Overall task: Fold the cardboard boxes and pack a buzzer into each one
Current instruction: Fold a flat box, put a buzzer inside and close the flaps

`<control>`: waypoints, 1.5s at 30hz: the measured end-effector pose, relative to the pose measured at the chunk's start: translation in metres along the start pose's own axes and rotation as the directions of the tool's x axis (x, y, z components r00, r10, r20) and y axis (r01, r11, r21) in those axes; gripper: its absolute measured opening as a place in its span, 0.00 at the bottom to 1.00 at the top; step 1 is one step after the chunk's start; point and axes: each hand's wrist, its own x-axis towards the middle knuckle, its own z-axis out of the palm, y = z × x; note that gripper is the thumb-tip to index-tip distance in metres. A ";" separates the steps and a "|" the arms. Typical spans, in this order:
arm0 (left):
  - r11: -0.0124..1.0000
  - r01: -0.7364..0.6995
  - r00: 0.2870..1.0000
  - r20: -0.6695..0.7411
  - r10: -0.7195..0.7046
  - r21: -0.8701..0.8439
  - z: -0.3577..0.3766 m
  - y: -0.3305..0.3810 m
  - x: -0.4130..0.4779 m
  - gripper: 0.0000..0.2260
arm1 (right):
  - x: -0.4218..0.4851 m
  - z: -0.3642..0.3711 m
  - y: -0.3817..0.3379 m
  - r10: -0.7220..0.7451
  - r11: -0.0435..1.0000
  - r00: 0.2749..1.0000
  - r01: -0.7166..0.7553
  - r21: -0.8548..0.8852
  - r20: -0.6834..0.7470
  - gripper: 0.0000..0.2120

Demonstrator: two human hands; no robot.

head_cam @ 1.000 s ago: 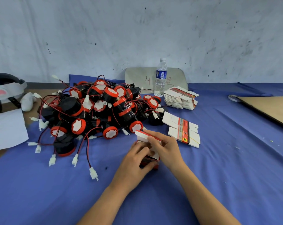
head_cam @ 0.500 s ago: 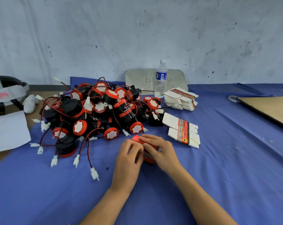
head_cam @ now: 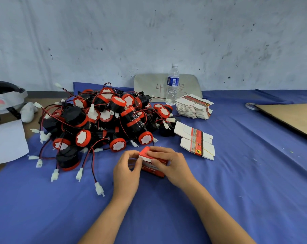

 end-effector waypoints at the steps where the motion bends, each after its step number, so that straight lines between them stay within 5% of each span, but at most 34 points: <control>1: 1.000 0.010 1.000 0.000 -0.010 0.000 0.000 0.000 0.000 0.11 | 0.000 0.000 -0.001 0.007 1.000 1.000 -0.007 0.014 -0.011 0.12; 20: 0.978 0.197 0.968 0.143 -0.205 0.066 0.005 -0.005 0.005 0.07 | 0.000 0.004 -0.007 0.029 0.997 0.998 -0.025 0.074 -0.063 0.09; 32: 0.885 0.465 0.849 0.284 -0.446 0.000 0.011 0.006 0.021 0.16 | 0.001 0.004 -0.004 0.000 1.000 1.000 0.000 0.017 -0.013 0.09; 36: 0.947 0.319 0.930 0.204 -0.307 -0.031 0.012 0.007 0.008 0.12 | 0.001 -0.002 -0.001 0.036 0.985 0.999 -0.037 0.169 0.009 0.10; 40: 0.974 0.206 0.970 0.149 -0.190 -0.099 0.011 0.007 0.003 0.13 | 0.003 -0.016 0.003 0.135 0.860 0.978 -0.196 0.471 0.159 0.18; 45: 0.990 0.113 0.988 0.116 -0.102 -0.090 0.011 0.008 0.004 0.12 | 0.005 -0.022 0.013 0.128 0.813 0.950 -0.265 0.519 0.284 0.16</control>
